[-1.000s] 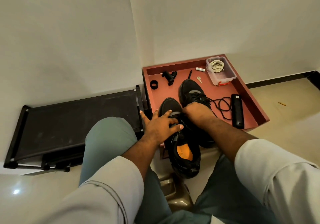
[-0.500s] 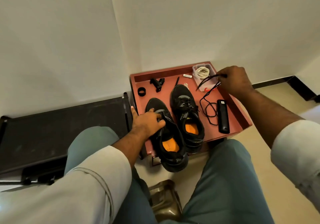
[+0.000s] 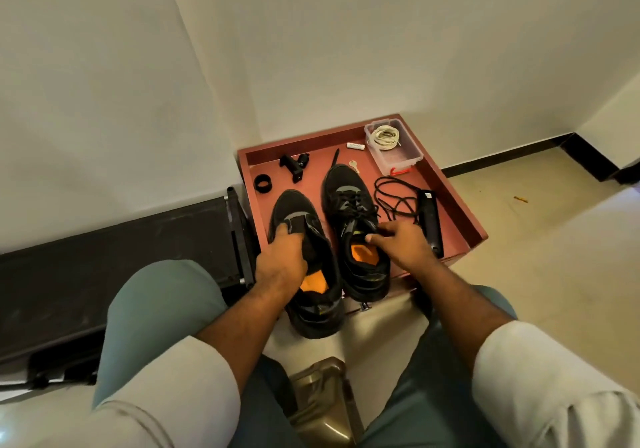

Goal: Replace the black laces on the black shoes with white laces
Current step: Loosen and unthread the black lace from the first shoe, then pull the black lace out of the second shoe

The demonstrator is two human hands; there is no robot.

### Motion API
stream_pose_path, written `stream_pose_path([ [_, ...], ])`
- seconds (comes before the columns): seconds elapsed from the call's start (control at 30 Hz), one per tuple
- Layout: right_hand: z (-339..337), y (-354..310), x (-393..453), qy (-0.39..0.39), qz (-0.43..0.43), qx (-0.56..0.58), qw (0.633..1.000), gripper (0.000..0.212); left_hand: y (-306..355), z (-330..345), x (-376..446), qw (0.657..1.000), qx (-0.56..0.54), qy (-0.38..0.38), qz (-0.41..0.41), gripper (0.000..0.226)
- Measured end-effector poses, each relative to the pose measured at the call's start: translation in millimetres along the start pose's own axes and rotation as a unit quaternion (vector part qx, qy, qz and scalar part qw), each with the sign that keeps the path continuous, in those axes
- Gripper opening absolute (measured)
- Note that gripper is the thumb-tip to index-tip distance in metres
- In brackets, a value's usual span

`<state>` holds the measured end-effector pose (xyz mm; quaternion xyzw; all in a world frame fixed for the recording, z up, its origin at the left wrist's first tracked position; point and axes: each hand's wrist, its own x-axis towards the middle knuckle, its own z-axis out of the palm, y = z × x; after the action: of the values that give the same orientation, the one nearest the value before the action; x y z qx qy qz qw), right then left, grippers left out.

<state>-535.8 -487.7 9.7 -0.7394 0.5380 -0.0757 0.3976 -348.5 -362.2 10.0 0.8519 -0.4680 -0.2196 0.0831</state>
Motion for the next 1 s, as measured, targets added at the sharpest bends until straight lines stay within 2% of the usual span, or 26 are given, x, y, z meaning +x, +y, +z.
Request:
stream_pose_path([
  [0.13, 11.9, 2.5, -13.9, 0.045, 0.005, 0.022, 0.999, 0.036, 0.7, -4.5, 8.5, 0.999, 0.05, 0.01, -0.001, 0.045],
  [0.27, 8.2, 5.8, -29.0, 0.036, 0.015, -0.033, 0.999, 0.033, -3.3, 3.6, 9.2, 0.998, 0.061, 0.024, 0.027, 0.046],
  [0.37, 10.8, 18.0, -42.4, 0.025, 0.009, -0.028, 0.999, 0.036, -10.7, 6.7, 7.5, 0.999, 0.039, 0.034, 0.012, 0.043],
  [0.43, 14.5, 24.3, -51.5, 0.018, 0.007, -0.009, 1.0, 0.037, -6.4, 4.9, 3.0, 0.993, 0.064, 0.096, 0.019, 0.041],
  [0.5, 17.4, 25.0, -56.6, 0.026, 0.006, 0.01, 1.0, 0.034, 11.1, 2.0, -3.2, 0.979, 0.06, 0.166, 0.105, 0.04],
  [0.57, 17.2, 23.6, -55.6, 0.036, -0.005, 0.03, 0.999, 0.024, 31.7, 4.3, -10.1, 0.972, -0.022, 0.127, 0.198, 0.037],
  [0.63, 11.8, 19.8, -49.6, 0.06, -0.017, 0.043, 0.997, 0.019, 39.6, 15.2, -14.5, 0.972, -0.102, 0.05, 0.208, 0.041],
  [0.7, 4.6, 18.6, -36.4, 0.079, -0.022, 0.037, 0.996, 0.022, 36.1, 25.8, -14.1, 0.971, -0.139, 0.017, 0.191, 0.047],
  [0.77, 0.5, 12.0, -25.5, 0.048, -0.047, 0.019, 0.998, 0.031, 35.2, 29.6, -11.3, 0.972, -0.143, 0.008, 0.188, 0.044],
  [0.9, 2.3, 11.0, -16.1, -0.05, -0.15, -0.008, 0.987, 0.039, 46.6, 23.4, -6.6, 0.975, -0.159, 0.03, 0.155, 0.015],
  [1.0, 2.9, 15.9, -14.0, -0.041, -0.143, -0.015, 0.989, 0.031, 48.0, 25.4, -9.7, 0.975, -0.175, 0.03, 0.135, 0.01],
])
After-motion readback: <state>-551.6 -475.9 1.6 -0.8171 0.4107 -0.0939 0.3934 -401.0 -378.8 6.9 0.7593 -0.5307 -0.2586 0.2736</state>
